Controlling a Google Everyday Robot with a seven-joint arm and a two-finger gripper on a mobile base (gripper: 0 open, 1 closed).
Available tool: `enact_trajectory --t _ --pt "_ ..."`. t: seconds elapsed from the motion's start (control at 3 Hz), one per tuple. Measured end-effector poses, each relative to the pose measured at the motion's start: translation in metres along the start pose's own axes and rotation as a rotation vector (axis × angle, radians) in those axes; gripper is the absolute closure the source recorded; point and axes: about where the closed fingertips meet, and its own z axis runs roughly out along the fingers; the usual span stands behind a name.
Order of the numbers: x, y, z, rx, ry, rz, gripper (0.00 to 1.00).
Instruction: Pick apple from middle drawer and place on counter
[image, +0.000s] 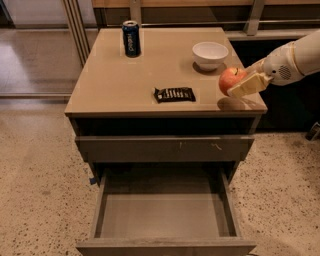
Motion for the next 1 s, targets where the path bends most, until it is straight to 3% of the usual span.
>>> enact_trajectory --t 0.33,1.0 --pt "0.007 -0.016 0.015 -0.011 -0.006 0.035 1.00" --pt "0.018 -0.024 0.040 -0.046 -0.004 0.068 1.00"
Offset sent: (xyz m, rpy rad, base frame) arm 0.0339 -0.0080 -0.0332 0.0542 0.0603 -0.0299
